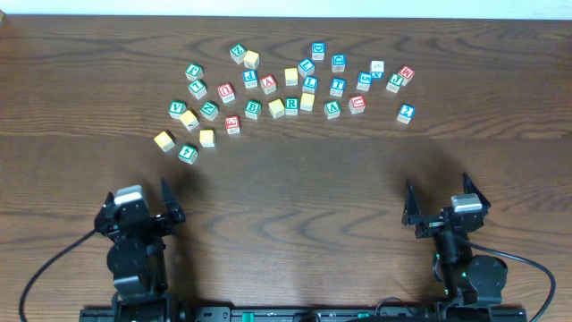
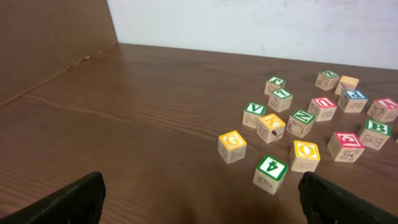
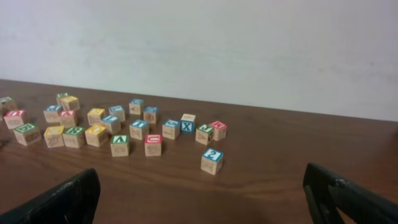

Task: Spell out ROBOT
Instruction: 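Raise both arms and move them forward over the blocks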

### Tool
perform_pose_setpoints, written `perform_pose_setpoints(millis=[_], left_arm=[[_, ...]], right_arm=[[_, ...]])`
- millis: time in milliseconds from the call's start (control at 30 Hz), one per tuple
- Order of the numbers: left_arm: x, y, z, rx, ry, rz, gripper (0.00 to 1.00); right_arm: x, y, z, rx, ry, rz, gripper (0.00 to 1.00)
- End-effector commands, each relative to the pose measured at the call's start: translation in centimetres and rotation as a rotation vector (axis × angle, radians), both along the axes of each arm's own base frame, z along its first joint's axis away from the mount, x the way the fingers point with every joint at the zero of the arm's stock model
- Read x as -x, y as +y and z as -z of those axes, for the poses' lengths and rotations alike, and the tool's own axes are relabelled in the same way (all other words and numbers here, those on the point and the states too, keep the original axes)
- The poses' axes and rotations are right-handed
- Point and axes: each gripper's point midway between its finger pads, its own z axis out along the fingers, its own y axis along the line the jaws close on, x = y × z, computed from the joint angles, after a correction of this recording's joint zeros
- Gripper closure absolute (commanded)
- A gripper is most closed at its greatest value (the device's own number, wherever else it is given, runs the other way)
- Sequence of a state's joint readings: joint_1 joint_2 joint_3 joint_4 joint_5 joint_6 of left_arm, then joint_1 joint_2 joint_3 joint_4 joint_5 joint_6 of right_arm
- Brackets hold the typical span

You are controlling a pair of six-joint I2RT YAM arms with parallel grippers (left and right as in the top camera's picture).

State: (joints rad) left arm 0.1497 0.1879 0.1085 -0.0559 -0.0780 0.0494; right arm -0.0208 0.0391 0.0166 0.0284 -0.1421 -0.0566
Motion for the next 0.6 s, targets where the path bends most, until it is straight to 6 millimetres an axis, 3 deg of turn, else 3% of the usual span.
perform_pose_setpoints(millis=[0,333,567], left_arm=[[-0.4,0.2,-3.0,-0.003,-0.028,-0.008,0.03],[-2.8,-0.3,-6.7,0.015,0.010,0.046,0.02],[-4.2,-1.2,-7.9,0.037,0.045,0.108,0.03]], right_arm=[[0.3,0.4,-2.2,0.009,-0.045,-0.019,0.01],[-0.3,0.6,-4.4,0.009,-0.011,-0.030,0.01],[-1.7,1.1,-6.0,0.006,0.047,-0.061,0.01]])
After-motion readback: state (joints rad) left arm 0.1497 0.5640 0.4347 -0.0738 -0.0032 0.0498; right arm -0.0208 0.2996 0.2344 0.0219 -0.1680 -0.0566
